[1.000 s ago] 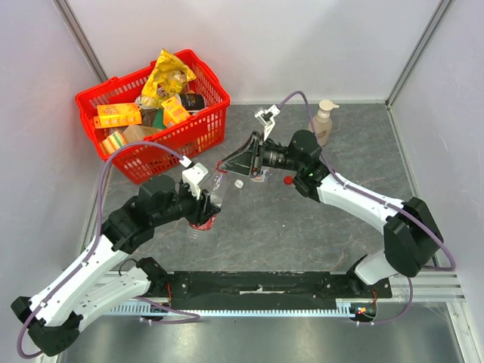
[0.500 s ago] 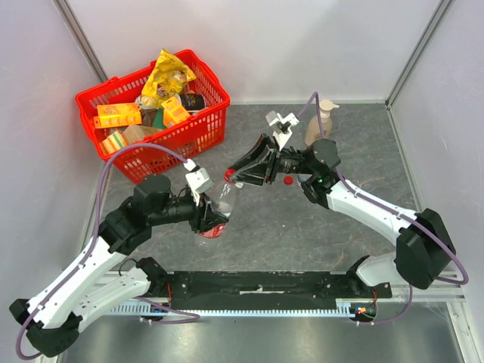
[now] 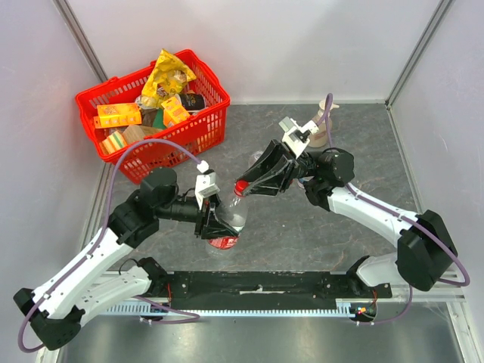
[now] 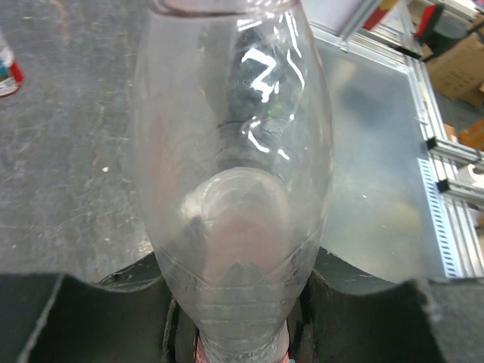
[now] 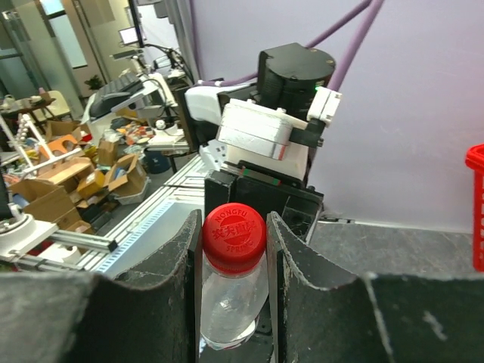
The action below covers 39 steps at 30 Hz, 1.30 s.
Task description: Unscrew the bottle caps
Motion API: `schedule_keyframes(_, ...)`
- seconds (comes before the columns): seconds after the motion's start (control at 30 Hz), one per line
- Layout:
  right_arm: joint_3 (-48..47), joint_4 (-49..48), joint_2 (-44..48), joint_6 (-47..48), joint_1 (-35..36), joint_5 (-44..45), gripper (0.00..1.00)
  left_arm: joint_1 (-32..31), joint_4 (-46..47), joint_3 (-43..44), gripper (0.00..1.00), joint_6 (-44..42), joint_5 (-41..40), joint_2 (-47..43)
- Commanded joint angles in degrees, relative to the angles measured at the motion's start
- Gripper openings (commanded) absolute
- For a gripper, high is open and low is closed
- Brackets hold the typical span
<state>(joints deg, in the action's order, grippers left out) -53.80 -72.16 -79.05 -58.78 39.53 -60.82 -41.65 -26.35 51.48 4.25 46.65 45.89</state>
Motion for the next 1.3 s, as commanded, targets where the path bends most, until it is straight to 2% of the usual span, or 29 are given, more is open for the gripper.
schedule_keyframes(0.0,0.1,-18.5,-1.6,-9.9,1.8,-4.1,0.0,-0.5,6.6,2.2,0.02,0.7,8.7,2.1)
schedule_keyframes(0.07,-0.2,-21.0,-2.4,-11.7,1.8,-4.4,0.0,-0.5,7.2,2.3,0.02,0.9,10.4,2.2)
schedule_keyframes(0.6,-0.6,-20.3,-2.4,-11.6,1.8,-2.8,0.0,-0.5,4.3,1.3,0.02,0.1,10.5,1.4)
schedule_keyframes(1.07,-1.0,-8.8,0.4,-8.1,0.0,7.4,0.0,-0.5,-1.2,0.1,0.02,-1.5,9.8,-0.4)
schedule_keyframes(1.27,1.2,-13.7,2.2,-6.6,-0.1,8.4,0.0,-0.5,-1.2,-0.8,0.02,-1.4,10.7,-0.8)
